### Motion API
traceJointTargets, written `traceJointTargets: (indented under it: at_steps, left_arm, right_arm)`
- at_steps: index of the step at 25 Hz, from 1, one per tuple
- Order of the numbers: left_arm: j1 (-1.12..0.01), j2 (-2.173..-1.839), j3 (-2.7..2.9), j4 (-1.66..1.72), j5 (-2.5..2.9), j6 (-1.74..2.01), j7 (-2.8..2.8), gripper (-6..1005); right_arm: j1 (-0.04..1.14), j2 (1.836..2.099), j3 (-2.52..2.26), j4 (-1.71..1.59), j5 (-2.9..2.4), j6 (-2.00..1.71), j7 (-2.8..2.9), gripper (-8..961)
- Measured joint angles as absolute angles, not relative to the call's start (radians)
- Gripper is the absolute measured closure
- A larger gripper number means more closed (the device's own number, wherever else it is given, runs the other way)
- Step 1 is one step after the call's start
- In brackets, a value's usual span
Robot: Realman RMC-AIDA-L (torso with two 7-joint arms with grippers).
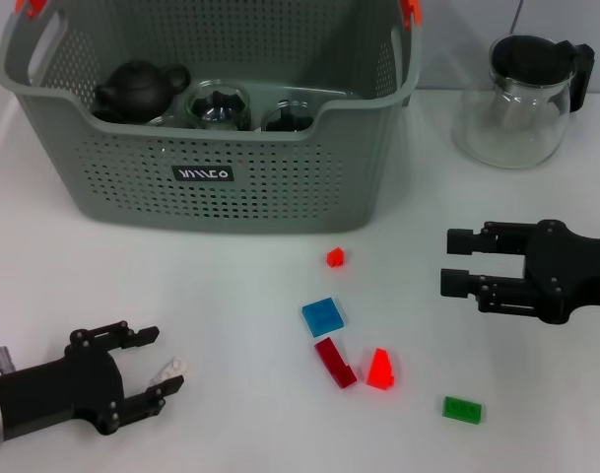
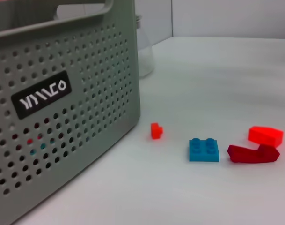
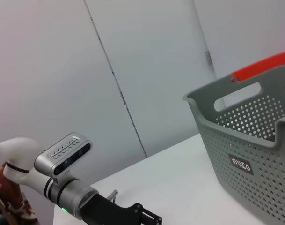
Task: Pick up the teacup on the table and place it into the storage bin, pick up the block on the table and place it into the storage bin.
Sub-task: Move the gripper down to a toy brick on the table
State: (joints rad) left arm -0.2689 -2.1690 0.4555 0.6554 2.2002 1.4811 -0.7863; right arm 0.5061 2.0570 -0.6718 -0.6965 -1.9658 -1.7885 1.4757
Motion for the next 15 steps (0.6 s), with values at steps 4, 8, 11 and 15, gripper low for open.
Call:
traceJointTargets:
  at_steps: [4,8,11,15]
  left_arm:
    - [-0.261,-2.169,0.454,0.655,2.195,1.462,-0.775,349]
    - [-0.259,-2.169,0.438,0.655,2.193,1.455,-0.773,351]
    - [-0.261,-2.169,0.415,0.655,2.192,1.448,-0.772,352]
    - [-0.262,-2.169,0.411,0.655,2.192,1.456,-0.772,353]
  right_arm:
    - [0.505,2.057,-0.672,-0.696,-1.965,-1.788,1.476,298]
    - [0.506,2.057,-0.672,-0.692,-1.966,-1.789,1.476,298]
    - [0.509,2.056,-0.672,-0.688,-1.966,-1.789,1.476,298]
    - [0.507,2.056,-0.672,-0.687,-1.966,-1.789,1.476,298]
